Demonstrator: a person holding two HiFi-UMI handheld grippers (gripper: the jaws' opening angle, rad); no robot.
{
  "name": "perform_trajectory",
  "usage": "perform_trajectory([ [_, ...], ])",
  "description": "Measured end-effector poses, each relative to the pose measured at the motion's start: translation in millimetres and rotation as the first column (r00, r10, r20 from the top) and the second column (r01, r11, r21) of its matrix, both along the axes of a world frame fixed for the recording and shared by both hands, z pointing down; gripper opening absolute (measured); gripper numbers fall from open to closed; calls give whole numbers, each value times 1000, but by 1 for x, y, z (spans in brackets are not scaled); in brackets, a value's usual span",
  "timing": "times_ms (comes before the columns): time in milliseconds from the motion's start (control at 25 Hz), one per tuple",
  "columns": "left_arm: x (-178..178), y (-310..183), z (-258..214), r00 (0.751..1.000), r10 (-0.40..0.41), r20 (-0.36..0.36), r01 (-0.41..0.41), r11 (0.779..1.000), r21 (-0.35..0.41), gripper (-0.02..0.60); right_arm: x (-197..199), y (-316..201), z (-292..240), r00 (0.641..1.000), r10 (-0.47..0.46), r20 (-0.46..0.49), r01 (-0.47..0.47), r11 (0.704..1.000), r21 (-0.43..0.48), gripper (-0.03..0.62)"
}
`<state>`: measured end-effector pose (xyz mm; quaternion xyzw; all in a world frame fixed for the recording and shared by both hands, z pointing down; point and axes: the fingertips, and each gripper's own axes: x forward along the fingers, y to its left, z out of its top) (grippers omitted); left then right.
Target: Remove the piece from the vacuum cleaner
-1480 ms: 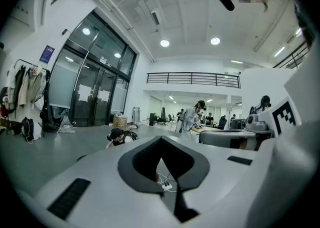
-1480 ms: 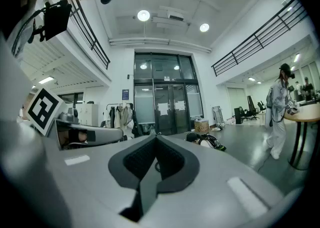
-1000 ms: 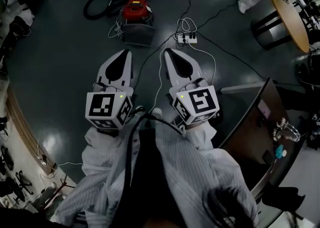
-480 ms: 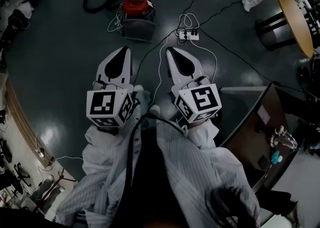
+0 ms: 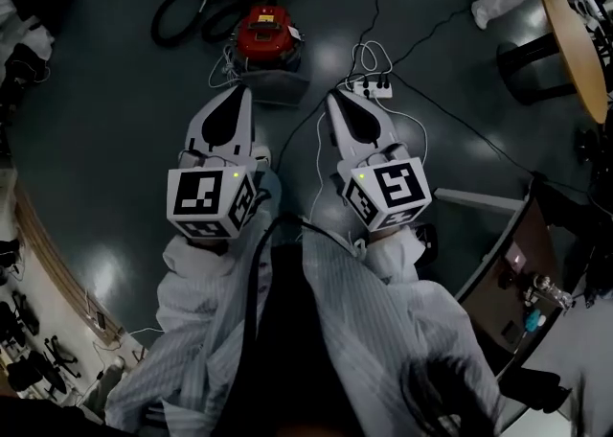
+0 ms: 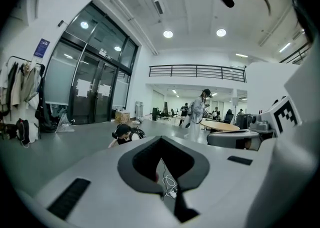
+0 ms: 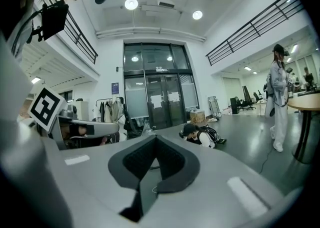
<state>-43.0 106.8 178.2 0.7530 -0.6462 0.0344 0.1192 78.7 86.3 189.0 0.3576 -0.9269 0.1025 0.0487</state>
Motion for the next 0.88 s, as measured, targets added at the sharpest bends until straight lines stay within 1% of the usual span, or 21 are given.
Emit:
perform_trajectory([
  [120,-33,-57,3,998,55,20,-55,998,-21,3,-39,-58,-1,999,32,0,-32,999,-2,0],
  [200,-51,-92,8,996,92,19,-91,995,-41,3,-61,-93,0,998,56,0,-56,998,-5,0],
  [320,-71,-137,24,991,130,14,-128,988,-83,3,-88,-138,7,997,79,-3,-79,997,-28,0],
  [400,-78,-161,41,990,143,6,-141,983,-120,3,-100,-163,19,997,79,-20,-80,995,-56,0],
  [520,-80,-193,83,987,159,-23,-161,969,-188,4,-108,-198,53,996,69,-59,-75,992,-103,0],
  [640,-79,-224,134,986,162,-45,-168,953,-253,3,-109,-233,101,993,53,-105,-69,985,-157,0],
  [800,-77,-260,211,986,162,-39,-165,925,-342,3,-110,-269,177,986,-10,-167,-33,968,-249,0],
  [880,-79,-276,255,987,158,-17,-152,908,-391,4,-109,-284,220,979,-46,-196,-15,955,-297,0],
])
